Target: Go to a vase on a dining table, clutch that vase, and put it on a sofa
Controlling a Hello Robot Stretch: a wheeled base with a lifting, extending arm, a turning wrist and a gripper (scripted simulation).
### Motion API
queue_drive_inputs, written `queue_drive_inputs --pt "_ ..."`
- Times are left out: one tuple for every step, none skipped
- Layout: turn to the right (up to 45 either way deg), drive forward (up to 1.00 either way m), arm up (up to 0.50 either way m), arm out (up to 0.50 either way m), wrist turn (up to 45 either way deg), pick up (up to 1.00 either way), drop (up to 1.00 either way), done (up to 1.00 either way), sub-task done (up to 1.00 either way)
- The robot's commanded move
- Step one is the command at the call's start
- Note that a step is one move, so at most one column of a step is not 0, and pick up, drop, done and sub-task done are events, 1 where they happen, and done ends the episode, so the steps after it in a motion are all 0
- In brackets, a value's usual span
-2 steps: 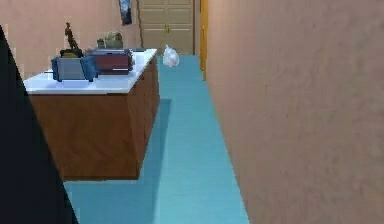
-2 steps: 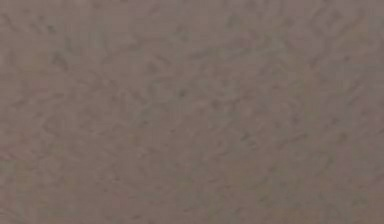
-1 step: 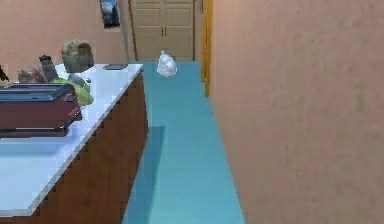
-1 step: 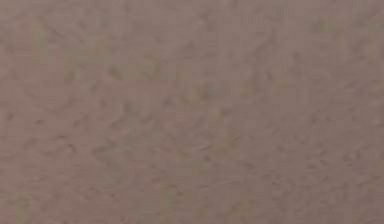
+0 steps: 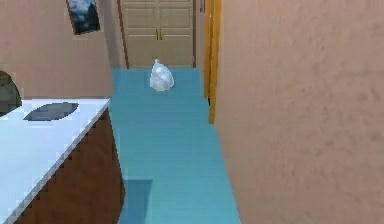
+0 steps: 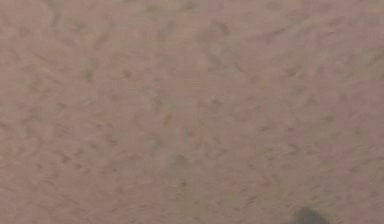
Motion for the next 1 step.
queue_drive_inputs --pt "-3.0 0.0 0.0 0.0 0.0 0.0 0.0 0.0 0.0"
